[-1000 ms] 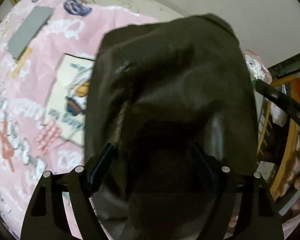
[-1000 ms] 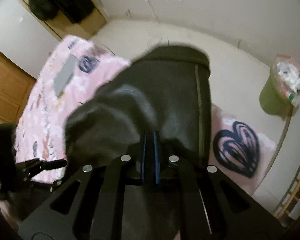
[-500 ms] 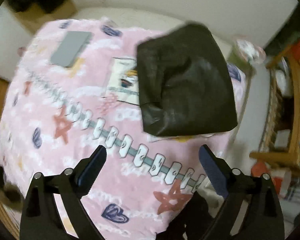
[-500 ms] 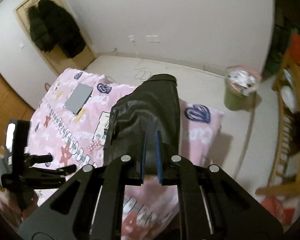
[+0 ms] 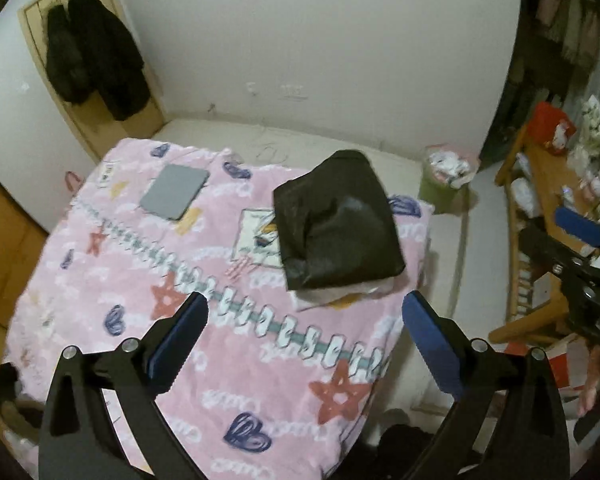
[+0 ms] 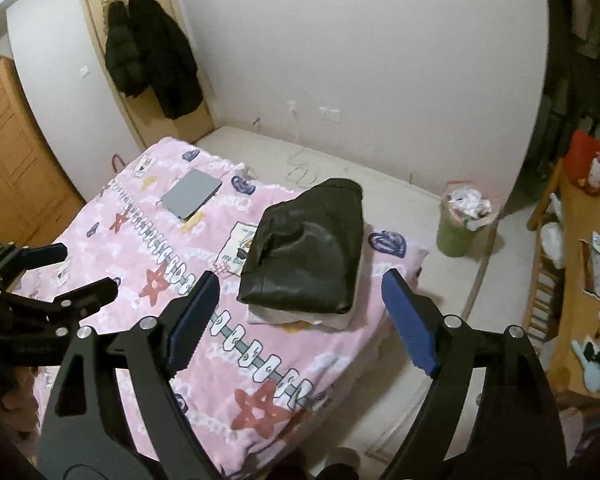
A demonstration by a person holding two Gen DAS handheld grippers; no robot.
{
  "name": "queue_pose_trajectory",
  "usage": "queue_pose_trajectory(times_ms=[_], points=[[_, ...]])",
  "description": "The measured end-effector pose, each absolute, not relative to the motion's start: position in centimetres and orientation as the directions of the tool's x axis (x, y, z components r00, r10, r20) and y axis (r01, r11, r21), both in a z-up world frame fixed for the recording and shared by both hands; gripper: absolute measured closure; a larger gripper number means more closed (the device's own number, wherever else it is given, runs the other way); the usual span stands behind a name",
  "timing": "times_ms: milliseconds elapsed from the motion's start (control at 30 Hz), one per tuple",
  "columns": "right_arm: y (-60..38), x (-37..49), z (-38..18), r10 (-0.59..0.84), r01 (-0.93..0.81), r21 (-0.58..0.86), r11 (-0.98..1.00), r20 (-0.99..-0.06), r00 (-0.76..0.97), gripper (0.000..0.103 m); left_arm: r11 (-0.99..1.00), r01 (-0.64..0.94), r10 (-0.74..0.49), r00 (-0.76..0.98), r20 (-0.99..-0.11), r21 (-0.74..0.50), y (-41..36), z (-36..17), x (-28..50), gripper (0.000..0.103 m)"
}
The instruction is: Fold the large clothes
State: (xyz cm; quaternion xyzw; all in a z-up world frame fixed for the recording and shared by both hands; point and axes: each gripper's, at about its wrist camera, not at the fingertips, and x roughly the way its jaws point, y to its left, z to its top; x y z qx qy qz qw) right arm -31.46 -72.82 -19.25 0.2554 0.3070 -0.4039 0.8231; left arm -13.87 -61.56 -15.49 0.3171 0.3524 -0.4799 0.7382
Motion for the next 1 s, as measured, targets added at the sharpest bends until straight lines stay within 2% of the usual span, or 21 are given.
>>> queue_pose_trajectory(times_ms=[133, 233, 433, 500, 633, 733, 833, 1000], points=[[-72.2, -32.8, -18.2, -0.522, 0.833, 0.198, 0.516, -0.699, 0.49, 0.015, 0.383, 0.915, -0.477, 0.314, -0.82, 0.128, -60.9, -14.0, -14.5, 0.008], [-71.9, -33.5, -17.8, -0.525, 0.851, 0.18, 0.493, -0.718, 0.456, 0.013, 0.367, 0.93, -0.494, 0.201, -0.846, 0.007, -60.7, -13.2, -14.4, 0.008], [-72.3, -34.8, -16.6, -0.492, 0.842, 0.278, 0.462, -0.71, 0.504, 0.011, 0.421, 0.897, -0.491, 0.097, -0.866, -0.138, -60.2, -12.9, -14.5, 0.008], [-72.2, -35.1, -15.8, -0.489, 0.833, 0.292, 0.47, -0.7, 0.521, 0.01, 0.432, 0.891, -0.485, 0.096, -0.869, -0.143, -60.0, -12.9, -14.8, 0.008], [-71.1, -35.9, -14.2, -0.509, 0.821, 0.308, 0.48, -0.665, 0.547, 0.01, 0.413, 0.908, -0.453, 0.132, -0.882, -0.076, -59.6, -12.6, -15.9, 0.008], [-70.1, -35.8, -13.3, -0.553, 0.852, 0.224, 0.472, -0.678, 0.485, 0.01, 0.409, 0.911, -0.457, 0.161, -0.875, -0.046, -58.8, -11.9, -16.6, 0.008], [-68.6, -35.7, -12.7, -0.64, 0.883, 0.12, 0.454, -0.646, 0.417, 0.009, 0.418, 0.906, -0.481, 0.164, -0.862, -0.061, -58.2, -11.3, -16.7, 0.008], [-68.1, -35.9, -14.2, -0.633, 0.852, 0.173, 0.495, -0.6, 0.489, 0.008, 0.409, 0.907, -0.565, 0.168, -0.808, -0.097, -57.5, -11.7, -16.4, 0.008]])
